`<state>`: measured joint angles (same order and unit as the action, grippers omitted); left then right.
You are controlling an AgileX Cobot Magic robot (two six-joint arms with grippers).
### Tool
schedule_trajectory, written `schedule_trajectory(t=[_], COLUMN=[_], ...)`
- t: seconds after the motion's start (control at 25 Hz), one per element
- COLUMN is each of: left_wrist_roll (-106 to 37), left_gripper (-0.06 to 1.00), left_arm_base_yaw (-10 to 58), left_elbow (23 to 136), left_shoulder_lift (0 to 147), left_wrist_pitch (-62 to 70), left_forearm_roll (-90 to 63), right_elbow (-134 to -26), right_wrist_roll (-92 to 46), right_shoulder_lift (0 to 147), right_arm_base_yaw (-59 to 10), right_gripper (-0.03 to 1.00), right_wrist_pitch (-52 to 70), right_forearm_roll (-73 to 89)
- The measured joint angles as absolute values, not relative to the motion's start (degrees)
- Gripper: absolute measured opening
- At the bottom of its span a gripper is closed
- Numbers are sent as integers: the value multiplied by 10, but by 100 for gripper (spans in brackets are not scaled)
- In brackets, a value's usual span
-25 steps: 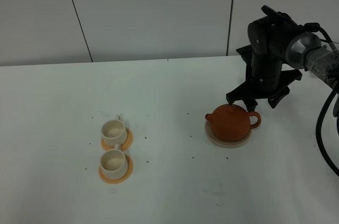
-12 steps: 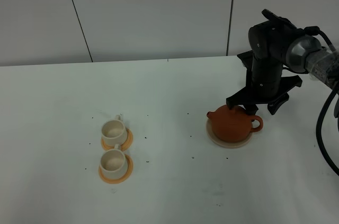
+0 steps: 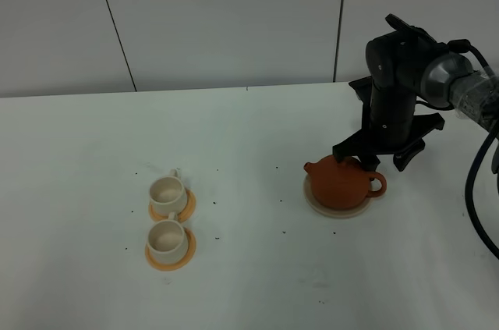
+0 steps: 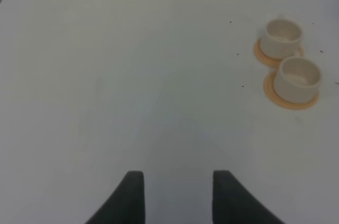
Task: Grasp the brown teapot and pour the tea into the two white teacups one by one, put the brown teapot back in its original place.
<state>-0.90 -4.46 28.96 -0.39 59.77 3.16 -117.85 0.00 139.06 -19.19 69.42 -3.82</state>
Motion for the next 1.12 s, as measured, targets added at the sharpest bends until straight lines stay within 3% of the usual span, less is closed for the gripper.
schedule_trajectory(t=[0.72,1.12], left_wrist_roll=[-9,-9], left_gripper=[37,37], left_arm_base_yaw=[-45,-45], left_elbow=[290,290], left_shoulder_lift=[-4,-4], left_wrist_pitch=[598,598], left_forearm_roll=[32,32], right_elbow=[-1228,-1229], right_wrist_roll=[0,-213], right_shoulder_lift=[1365,1299], right_arm_base_yaw=[-192,-192], right_gripper=[47,47], right_wrist_pitch=[694,695], right_forearm_roll=[-98,17])
